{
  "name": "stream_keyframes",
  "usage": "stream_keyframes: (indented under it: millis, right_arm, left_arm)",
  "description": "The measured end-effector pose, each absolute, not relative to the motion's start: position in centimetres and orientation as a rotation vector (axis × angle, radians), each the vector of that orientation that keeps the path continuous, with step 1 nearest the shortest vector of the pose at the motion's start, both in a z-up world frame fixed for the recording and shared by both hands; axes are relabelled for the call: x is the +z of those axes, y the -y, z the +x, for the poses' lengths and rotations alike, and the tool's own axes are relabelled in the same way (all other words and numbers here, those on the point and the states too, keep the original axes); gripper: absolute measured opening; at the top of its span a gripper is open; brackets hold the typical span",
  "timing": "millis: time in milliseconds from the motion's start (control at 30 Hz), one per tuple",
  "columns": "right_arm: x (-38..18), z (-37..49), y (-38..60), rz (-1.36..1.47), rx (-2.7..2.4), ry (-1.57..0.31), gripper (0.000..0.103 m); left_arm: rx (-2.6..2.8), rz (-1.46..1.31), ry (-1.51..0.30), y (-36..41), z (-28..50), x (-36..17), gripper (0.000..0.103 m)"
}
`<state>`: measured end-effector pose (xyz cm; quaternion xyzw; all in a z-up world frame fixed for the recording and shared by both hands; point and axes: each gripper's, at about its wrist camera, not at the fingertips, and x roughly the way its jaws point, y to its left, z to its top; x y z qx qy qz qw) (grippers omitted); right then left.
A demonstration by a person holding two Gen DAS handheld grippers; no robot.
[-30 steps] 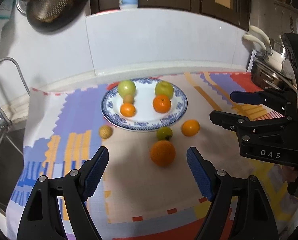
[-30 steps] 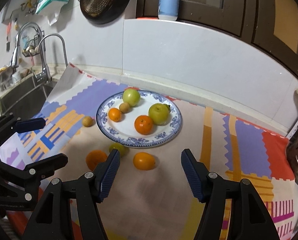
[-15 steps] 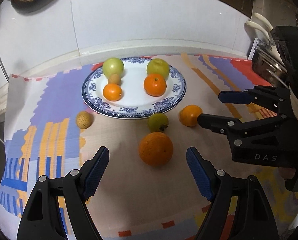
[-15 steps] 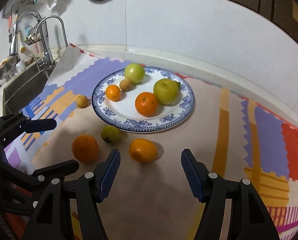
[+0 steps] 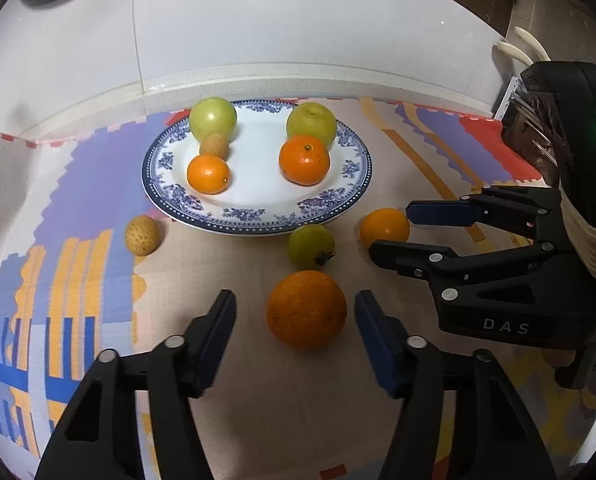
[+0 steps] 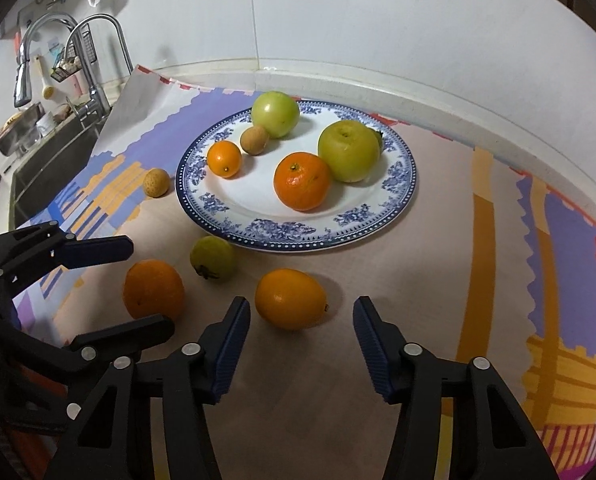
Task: Organize fruits
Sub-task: 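Grasp a large orange with the left tool while the right tool grasps another orange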
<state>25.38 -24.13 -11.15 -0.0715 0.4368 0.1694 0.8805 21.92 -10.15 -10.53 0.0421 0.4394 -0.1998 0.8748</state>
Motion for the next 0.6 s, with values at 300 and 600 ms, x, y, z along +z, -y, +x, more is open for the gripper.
stream_keyframes:
  millis: [300,600]
  right_arm:
    - [-11.44,25.71,23.69,-0.144,0.362,-0.912,0.040]
    - [-11.32,25.10,23.90,-0.129,0.352,-0.906,0.040]
  left_arm:
    - [-0.451,0.075,-0.923,10.32,21.79,-10.52,0.041]
    - [-0.442,0.080,-0.909,10.33,21.59,-10.43,0.040]
